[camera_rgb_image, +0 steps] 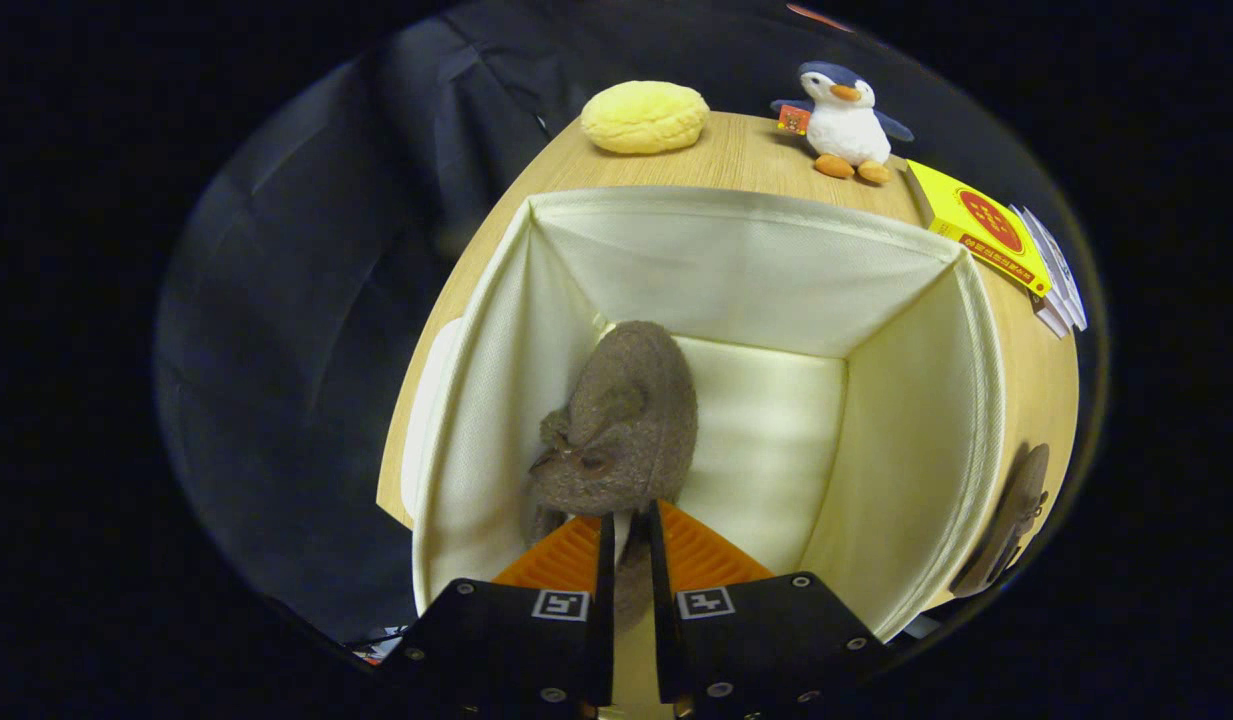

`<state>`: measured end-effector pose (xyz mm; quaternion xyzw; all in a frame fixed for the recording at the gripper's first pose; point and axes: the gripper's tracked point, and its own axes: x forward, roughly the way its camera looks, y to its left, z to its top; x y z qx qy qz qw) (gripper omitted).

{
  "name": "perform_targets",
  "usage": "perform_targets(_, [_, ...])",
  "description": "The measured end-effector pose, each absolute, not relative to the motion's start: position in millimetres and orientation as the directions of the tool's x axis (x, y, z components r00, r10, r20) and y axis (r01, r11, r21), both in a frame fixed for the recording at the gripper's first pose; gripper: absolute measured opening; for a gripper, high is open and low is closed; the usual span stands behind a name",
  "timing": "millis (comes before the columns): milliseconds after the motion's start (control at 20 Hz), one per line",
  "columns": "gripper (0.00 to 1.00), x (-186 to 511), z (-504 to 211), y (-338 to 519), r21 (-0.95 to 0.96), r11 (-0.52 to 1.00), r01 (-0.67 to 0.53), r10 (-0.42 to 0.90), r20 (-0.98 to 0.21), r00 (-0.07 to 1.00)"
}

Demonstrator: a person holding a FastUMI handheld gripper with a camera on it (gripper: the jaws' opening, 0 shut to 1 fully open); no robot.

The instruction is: Open the storage box then place both shoes into the box .Put the left shoe in first, then the right shoe, with the right side of both shoes facing outward in a uniform manner.

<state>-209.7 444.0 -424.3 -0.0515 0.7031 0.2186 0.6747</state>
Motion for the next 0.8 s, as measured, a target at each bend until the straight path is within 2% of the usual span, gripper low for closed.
perform_targets(250, [0.23,-222.7,-376.9,442.7,0.428,0.846,-0.317,0.405,-0.904,-0.137])
perform_targets(450, [0.36,-209.9,-332.4,413.9,0.506,0.798,-0.328,0.512,-0.856,-0.075])
perform_targets(500, [0.46,-206.9,-323.2,404.5,0.517,0.786,-0.338,0.532,-0.845,-0.056])
perform_targets(550, [0.5,-202.1,-316.5,393.3,0.522,0.779,-0.348,0.547,-0.837,-0.032])
perform_targets(600, [0.59,-199.3,-309.9,382.3,0.528,0.772,-0.353,0.561,-0.827,-0.01])
perform_targets(750, [0.75,-189.7,-295.4,346.6,0.554,0.763,-0.332,0.6,-0.798,0.046])
perform_targets(800, [0.83,-188.9,-296.4,333.8,0.554,0.768,-0.32,0.598,-0.799,0.052])
